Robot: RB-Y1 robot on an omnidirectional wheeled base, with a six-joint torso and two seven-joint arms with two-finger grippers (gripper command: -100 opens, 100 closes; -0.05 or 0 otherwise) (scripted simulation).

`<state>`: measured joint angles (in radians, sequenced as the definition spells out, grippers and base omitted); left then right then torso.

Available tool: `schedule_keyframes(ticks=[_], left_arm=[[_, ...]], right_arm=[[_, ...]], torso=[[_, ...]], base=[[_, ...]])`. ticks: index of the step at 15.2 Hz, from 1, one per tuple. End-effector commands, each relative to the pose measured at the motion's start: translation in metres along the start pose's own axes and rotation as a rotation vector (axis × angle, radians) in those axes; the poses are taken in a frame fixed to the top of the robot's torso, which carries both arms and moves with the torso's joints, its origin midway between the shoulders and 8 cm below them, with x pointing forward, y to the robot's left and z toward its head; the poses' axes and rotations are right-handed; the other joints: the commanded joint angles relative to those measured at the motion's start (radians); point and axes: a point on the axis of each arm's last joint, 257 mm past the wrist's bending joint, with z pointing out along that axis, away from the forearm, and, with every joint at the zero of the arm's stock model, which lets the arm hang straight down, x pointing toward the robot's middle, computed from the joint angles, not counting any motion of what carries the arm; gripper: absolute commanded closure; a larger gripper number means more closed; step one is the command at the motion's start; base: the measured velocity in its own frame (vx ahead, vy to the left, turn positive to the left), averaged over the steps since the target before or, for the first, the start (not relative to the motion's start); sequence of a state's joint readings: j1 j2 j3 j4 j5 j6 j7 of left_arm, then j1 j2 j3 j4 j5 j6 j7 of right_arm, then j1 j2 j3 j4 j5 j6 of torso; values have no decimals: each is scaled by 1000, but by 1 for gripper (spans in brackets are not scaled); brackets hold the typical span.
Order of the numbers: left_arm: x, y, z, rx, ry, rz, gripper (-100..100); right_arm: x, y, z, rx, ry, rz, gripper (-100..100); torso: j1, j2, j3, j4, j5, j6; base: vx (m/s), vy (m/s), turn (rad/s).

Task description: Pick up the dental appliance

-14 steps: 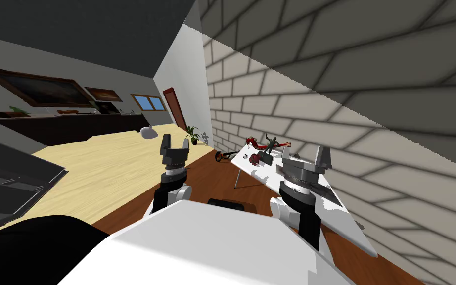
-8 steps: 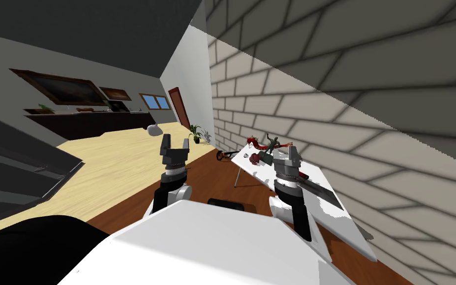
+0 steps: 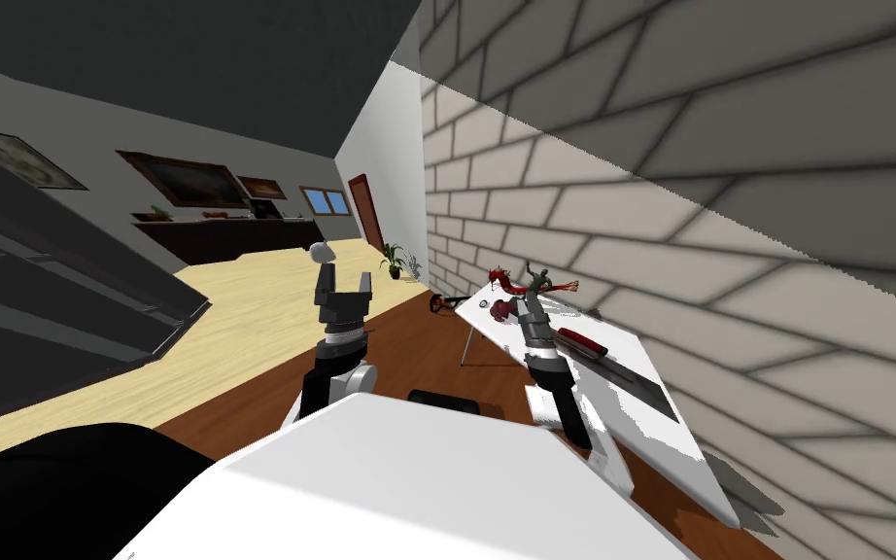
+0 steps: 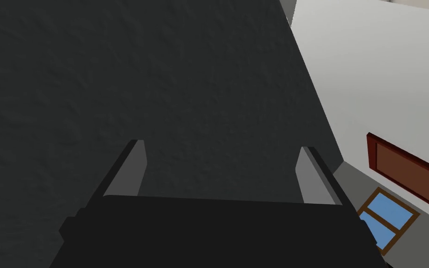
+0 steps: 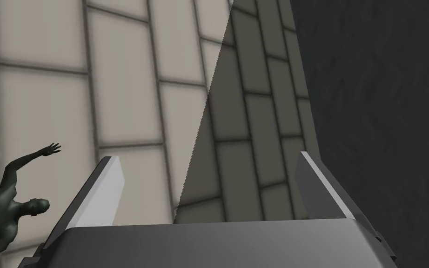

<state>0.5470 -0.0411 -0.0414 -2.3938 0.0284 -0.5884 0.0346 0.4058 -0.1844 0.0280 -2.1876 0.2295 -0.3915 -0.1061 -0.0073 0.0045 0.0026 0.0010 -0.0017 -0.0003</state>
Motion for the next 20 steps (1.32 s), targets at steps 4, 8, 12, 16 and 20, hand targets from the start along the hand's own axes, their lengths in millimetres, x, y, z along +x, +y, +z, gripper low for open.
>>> schedule_keyframes(ticks=[4,8,12,16,20], left_arm=[[0,0,0,0,0,0,0],[0,0,0,0,0,0,0],[0,0,0,0,0,0,0],[0,0,0,0,0,0,0],[0,0,0,0,0,0,0]], right_arm=[[26,-56,-5,136,111,-111,-100],[37,-81,-10,195,168,-192,-100],[44,-108,-17,253,219,-265,-100],[51,-159,-33,370,306,-394,-100],[51,-187,-44,427,359,-502,-100]], torso=[[1,0,0,0,0,0],[2,-1,-1,0,0,0],[1,-1,-1,0,0,0],[1,-2,-1,0,0,0],[1,-2,-1,-1,0,0]], base=[[-67,-70,131],[-61,-61,140],[-55,-64,108],[-58,-66,150],[-55,-62,173]])
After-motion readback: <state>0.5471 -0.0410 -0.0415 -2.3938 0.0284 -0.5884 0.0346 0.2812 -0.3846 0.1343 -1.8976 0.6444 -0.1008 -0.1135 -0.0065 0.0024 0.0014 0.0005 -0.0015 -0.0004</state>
